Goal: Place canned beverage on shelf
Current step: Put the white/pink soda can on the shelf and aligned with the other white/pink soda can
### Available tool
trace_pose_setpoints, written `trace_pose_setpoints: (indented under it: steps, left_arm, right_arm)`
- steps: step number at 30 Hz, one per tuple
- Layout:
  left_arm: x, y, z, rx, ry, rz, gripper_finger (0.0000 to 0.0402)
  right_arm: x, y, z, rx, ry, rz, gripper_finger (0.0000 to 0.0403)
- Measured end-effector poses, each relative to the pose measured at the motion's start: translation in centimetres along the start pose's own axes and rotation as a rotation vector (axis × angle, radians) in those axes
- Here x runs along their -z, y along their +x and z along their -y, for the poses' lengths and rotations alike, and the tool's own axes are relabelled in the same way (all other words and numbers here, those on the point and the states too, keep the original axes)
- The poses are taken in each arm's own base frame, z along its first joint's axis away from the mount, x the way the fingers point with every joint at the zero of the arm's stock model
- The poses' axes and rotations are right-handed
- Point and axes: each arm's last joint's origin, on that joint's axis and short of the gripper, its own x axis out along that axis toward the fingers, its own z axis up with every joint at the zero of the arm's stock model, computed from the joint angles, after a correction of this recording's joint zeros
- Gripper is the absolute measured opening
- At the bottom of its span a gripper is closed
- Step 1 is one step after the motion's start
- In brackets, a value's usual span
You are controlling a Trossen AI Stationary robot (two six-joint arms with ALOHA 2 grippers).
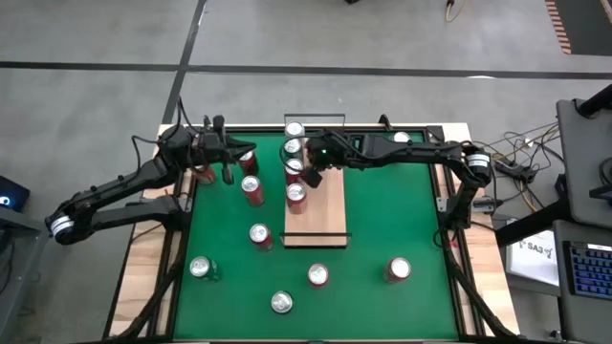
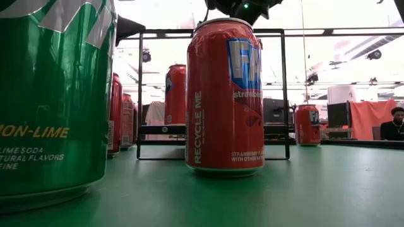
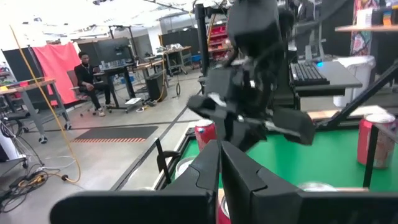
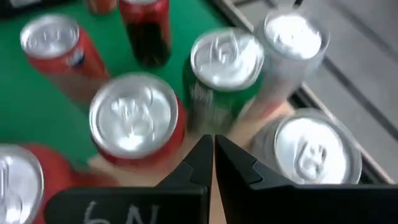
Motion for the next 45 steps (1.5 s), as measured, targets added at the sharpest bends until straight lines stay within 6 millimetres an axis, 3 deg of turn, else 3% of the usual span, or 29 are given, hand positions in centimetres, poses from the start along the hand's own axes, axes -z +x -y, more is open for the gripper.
trace_pose_setpoints:
  steps: [13,26,45]
  left_arm:
    - [0.6,0.0,0.1,0.005,0.043,-0.021,0.0000]
    - [0.6,0.0,0.1,0.005,0.044,-0.020,0.0000]
    - [0.6,0.0,0.1,0.004,0.045,-0.018,0.0000]
  right_arm:
    - [-0.9,1.1,3.4,0.173,0.165,0.080,0.0009]
    - [1.0,2.2,3.5,0.182,0.192,0.052,0.0009]
    - [0.7,2.3,3.6,0.208,0.240,0.096,0.0009]
